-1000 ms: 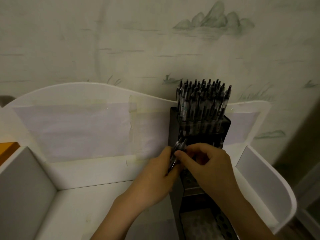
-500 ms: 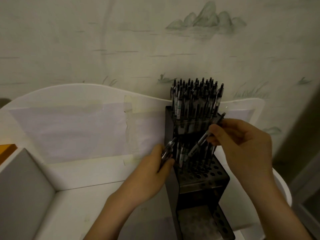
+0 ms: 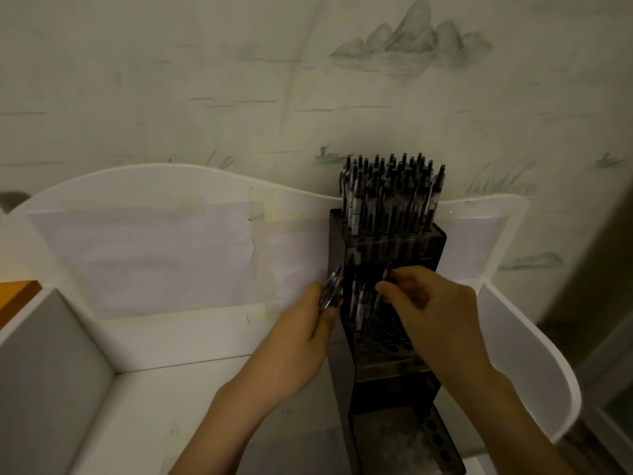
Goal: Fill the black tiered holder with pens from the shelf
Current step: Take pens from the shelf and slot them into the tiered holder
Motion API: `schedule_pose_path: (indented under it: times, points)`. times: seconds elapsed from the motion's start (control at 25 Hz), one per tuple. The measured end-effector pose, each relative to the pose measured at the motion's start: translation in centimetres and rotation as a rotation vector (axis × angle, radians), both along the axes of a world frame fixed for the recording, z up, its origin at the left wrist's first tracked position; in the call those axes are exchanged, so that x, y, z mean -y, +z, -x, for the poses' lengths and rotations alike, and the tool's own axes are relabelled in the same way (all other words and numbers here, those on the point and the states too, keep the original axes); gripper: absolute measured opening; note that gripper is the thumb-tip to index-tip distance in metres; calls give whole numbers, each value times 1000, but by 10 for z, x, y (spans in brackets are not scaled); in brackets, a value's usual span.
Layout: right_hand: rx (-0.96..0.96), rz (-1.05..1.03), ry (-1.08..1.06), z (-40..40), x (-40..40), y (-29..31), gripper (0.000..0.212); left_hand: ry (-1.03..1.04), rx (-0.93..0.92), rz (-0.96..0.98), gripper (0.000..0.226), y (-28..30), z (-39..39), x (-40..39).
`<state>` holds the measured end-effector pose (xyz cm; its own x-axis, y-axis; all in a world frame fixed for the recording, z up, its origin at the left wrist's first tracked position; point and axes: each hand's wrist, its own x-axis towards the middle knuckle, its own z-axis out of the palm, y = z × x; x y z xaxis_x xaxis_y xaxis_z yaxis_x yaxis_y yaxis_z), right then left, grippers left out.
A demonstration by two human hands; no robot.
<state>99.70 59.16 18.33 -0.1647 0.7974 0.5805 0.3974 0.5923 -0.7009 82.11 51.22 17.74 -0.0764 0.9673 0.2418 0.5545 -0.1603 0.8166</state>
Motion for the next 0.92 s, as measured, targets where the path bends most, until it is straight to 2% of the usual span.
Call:
schedule_pose_path:
  times: [0.32, 0.48, 0.64, 0.76, 0.84, 0.92]
  points:
    - [177, 85, 76, 2, -15, 20, 16, -13, 55, -65, 14, 1, -4, -2]
    - [378, 182, 110, 4, -17, 11, 17, -28, 101, -71, 18, 4, -5, 1]
    - [310, 211, 78, 0, -12, 2, 23, -27, 103, -63, 13, 6, -5, 2]
    - [214, 66, 14, -4, -2, 8, 33, -20, 103, -8, 18, 5, -6, 2]
    - [138, -56, 50, -5, 6, 12, 24, -35, 102, 22, 22, 6, -9, 2]
    - [66, 24, 158, -2, 12, 15, 17, -78, 122, 39, 20, 8, -14, 2]
